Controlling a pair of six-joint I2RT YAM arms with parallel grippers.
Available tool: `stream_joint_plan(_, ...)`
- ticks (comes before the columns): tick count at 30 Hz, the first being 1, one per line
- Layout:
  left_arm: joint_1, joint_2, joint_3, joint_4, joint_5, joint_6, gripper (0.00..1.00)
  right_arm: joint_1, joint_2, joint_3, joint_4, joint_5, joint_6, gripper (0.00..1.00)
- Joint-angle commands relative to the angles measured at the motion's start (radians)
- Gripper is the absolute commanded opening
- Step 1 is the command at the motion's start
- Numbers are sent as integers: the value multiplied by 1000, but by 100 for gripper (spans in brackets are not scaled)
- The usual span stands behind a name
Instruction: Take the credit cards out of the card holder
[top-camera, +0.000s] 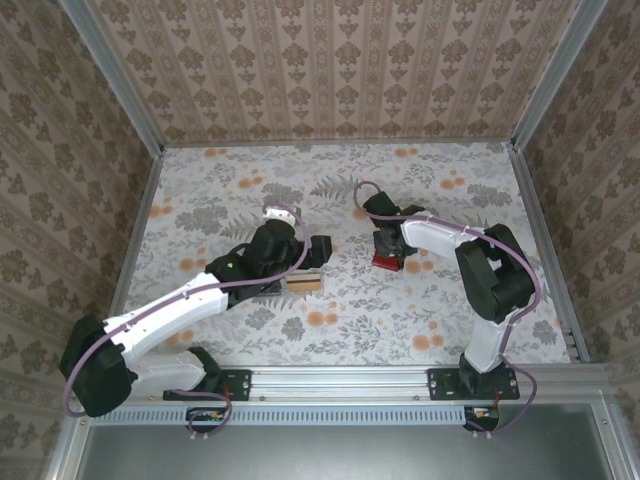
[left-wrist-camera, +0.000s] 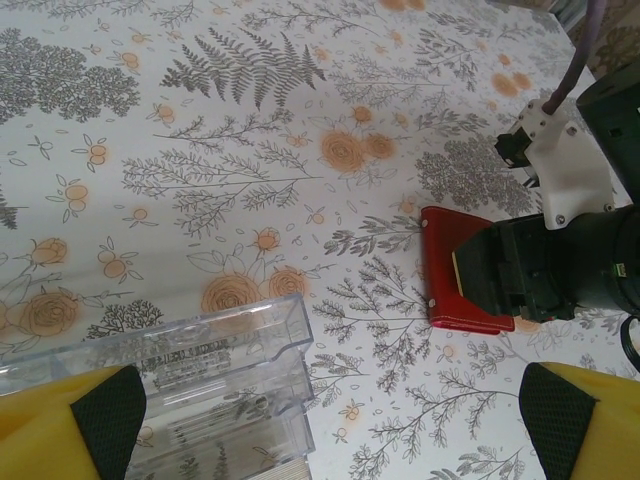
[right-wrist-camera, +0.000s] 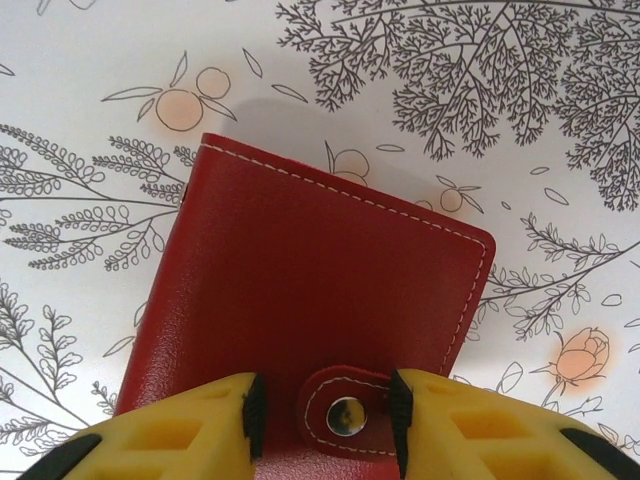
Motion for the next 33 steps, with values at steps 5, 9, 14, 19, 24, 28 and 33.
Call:
stream_joint_plan(5,-5,-42,-13,-23,-34,-6,100,3,13,-3,-35,48,1,32)
stream_joint_plan(9,-5,-42,-15,-20,-25,-2,100,3,-10,-23,-34,54,2,23)
stream_joint_plan(14,-5,-37,-11,-16,-9,-5,100,3,-42,-35,-34,69,-6,8)
stream_joint_plan(19,-4,-13,-3,18,46,-19,100,3,-103,-61,-21,59,-9,0)
stream_joint_plan(24,-8,79,29,106,173,-91,91,4,-195,-125,34,-9,-2,0)
stream_joint_plan(28,-32,197,81,182,249,-161,59,7,-272,-182,71,-56,21,0)
stream_joint_plan(33,-79,378,175,228,280,-248,0,7,-323,-256,125,-106,42,0)
